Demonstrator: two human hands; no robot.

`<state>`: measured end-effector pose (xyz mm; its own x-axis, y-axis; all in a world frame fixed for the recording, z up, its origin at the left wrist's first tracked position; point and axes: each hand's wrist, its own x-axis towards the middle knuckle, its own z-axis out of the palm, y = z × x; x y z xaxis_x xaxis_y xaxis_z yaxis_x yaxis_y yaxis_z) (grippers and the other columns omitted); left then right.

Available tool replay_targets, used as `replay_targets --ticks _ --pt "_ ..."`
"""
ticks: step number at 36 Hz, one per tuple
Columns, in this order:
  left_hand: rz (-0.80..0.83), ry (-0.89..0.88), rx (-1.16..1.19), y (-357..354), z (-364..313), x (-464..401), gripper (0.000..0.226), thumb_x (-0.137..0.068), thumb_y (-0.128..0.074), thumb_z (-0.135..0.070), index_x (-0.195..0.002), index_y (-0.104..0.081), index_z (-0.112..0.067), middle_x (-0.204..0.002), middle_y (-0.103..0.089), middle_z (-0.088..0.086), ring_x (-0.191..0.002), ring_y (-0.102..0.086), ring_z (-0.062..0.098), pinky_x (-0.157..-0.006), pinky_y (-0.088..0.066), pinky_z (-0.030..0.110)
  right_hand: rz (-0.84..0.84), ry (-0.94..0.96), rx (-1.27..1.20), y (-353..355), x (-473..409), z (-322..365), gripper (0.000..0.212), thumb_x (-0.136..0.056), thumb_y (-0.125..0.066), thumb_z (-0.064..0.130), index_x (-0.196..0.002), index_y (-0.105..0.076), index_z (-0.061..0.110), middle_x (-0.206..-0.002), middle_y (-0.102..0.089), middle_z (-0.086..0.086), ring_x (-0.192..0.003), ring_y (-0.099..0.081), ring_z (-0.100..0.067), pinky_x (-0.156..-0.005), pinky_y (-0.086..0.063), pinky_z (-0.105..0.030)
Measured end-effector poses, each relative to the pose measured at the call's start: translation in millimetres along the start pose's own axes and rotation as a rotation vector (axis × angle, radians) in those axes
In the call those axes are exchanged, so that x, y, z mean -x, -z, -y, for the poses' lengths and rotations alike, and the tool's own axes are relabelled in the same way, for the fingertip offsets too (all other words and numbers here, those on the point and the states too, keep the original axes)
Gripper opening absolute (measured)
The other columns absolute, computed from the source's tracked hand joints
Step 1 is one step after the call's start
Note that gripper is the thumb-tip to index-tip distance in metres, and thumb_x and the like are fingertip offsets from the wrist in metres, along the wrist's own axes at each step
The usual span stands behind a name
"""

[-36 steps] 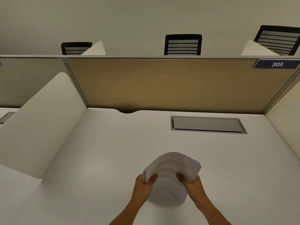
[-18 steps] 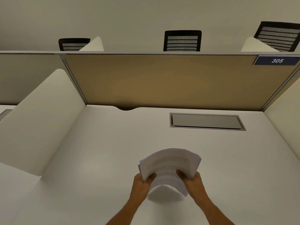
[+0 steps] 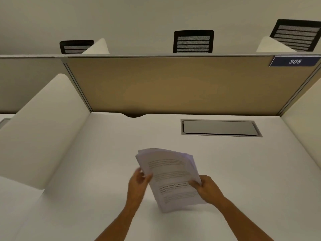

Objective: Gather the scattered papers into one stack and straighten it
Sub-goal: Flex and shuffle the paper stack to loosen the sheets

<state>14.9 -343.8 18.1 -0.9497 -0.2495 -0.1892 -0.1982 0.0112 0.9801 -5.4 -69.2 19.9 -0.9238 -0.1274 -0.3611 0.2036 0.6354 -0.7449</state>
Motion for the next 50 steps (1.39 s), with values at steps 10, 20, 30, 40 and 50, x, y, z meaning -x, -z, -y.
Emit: replay_targets --ticks 10,20,30,40,50 --pt "0.436 -0.459 -0.731 18.0 -85.8 -59.1 0.068 -0.076 -0.072 -0.053 -0.135 -0.039 -0.052 -0.151 -0.044 -0.011 -0.136 -0.042 0.004 -0.114 -0.034 0.028 0.190 0.231 0.629 40.0 -28.1 64.7 0.026 -0.096 -0.055 0.027 -0.116 -0.070 0.029 -0.111 -0.075 -0.001 -0.089 -0.070 -0.021 -0.066 -0.052 -0.026" --pt "0.234 -0.116 -0.375 -2.5 -73.4 -45.3 0.017 -0.075 -0.079 -0.029 -0.088 -0.079 -0.019 -0.083 -0.078 0.005 -0.073 -0.071 0.015 -0.063 -0.051 0.023 0.210 0.206 0.427 98.1 -28.3 80.1 0.012 -0.085 -0.066 0.039 -0.095 -0.072 0.041 -0.088 -0.075 0.015 -0.074 -0.073 -0.005 -0.063 -0.059 -0.020" --pt "0.117 0.134 -0.141 9.0 -33.4 -25.4 0.019 -0.069 -0.079 -0.036 -0.087 -0.077 -0.033 -0.083 -0.079 -0.001 -0.074 -0.075 0.017 -0.060 -0.056 0.027 0.204 0.104 -0.458 100.5 -9.3 -2.4 0.037 -0.081 -0.078 0.030 -0.116 -0.074 0.018 -0.110 -0.076 -0.013 -0.105 -0.072 -0.029 -0.083 -0.060 -0.031" --pt "0.019 0.212 -0.126 12.8 -9.6 -17.5 0.013 -0.079 -0.079 -0.018 -0.079 -0.077 -0.031 -0.078 -0.078 -0.004 -0.068 -0.073 0.012 -0.056 -0.053 0.022 0.096 -0.106 -0.699 33.8 -1.8 -36.9 0.068 -0.073 -0.089 0.026 -0.131 -0.056 0.040 -0.116 -0.076 -0.005 -0.108 -0.072 -0.024 -0.086 -0.061 -0.038" --pt "0.019 0.158 -0.108 8.5 -10.2 -25.9 0.013 -0.080 -0.080 -0.019 -0.086 -0.075 -0.030 -0.081 -0.078 -0.006 -0.072 -0.075 0.012 -0.056 -0.056 0.019 -0.093 -0.053 -0.552 28.8 -9.3 -17.4 0.019 -0.092 -0.072 0.022 -0.101 -0.078 0.038 -0.098 -0.079 0.003 -0.091 -0.075 -0.012 -0.067 -0.058 -0.019"
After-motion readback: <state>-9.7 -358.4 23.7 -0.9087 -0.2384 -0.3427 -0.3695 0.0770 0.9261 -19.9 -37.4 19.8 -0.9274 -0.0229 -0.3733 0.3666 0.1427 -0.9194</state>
